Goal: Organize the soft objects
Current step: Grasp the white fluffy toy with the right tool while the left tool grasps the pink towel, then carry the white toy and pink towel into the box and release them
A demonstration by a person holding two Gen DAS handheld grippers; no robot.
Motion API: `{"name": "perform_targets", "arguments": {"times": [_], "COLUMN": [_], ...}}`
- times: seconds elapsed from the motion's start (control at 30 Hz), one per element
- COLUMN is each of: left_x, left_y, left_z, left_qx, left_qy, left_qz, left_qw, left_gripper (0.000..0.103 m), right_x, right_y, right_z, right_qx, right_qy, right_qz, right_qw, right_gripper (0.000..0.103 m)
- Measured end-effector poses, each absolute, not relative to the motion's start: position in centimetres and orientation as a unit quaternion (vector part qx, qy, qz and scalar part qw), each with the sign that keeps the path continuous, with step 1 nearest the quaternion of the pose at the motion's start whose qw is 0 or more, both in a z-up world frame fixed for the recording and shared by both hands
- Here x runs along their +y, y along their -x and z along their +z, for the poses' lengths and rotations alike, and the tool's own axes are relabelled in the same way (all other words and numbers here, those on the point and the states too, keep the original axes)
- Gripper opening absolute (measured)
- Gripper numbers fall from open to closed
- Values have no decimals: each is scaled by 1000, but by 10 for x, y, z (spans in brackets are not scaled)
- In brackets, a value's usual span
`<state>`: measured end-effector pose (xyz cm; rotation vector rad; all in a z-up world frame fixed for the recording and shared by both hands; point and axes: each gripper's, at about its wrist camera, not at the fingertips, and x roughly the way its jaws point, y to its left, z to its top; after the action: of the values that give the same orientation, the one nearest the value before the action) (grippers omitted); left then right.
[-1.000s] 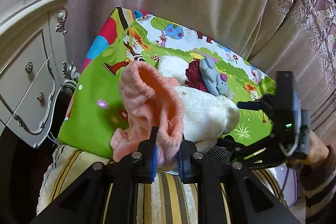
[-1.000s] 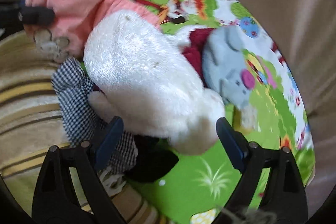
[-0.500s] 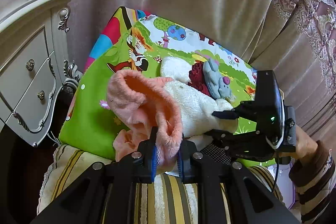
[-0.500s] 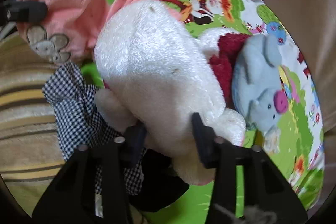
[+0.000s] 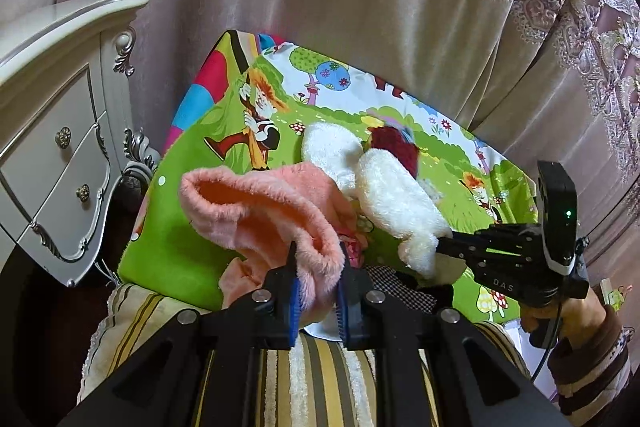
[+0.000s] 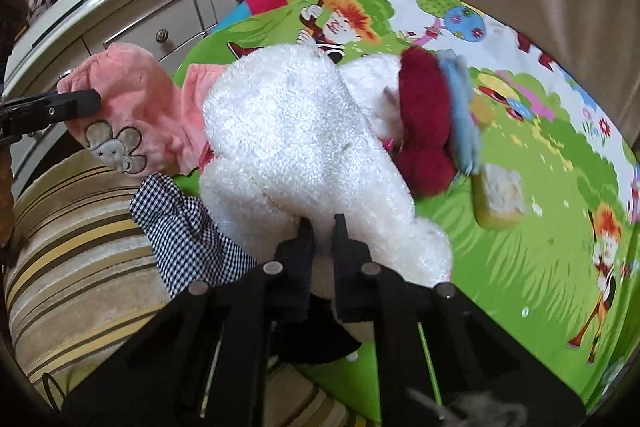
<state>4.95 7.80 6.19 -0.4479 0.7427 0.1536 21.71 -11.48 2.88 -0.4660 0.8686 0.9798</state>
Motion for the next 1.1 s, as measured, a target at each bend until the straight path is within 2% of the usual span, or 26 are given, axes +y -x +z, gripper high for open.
{"name": "perform_targets", "arguments": {"times": [0.6,0.83,1.1], "left_x": [68,59,21], "left_y": [-50,-54,-72], "left_z": [117,146,157], "left_qx": [302,275,278], "left_qy": [185,178,165], "left_qz": [62,40,-16], "left_qw": [933,944,946], "left_gripper": [11,11,11], "right_x": [-189,-210,-251], "right_y": [-204,-198,-189], "right_z": [83,89,94], "right_qx": [364,367,374], "right_qy": [109,90,63], "right_qz": [403,383,347], "right_qw": [833,843,857], "right_gripper": [11,11,10]}}
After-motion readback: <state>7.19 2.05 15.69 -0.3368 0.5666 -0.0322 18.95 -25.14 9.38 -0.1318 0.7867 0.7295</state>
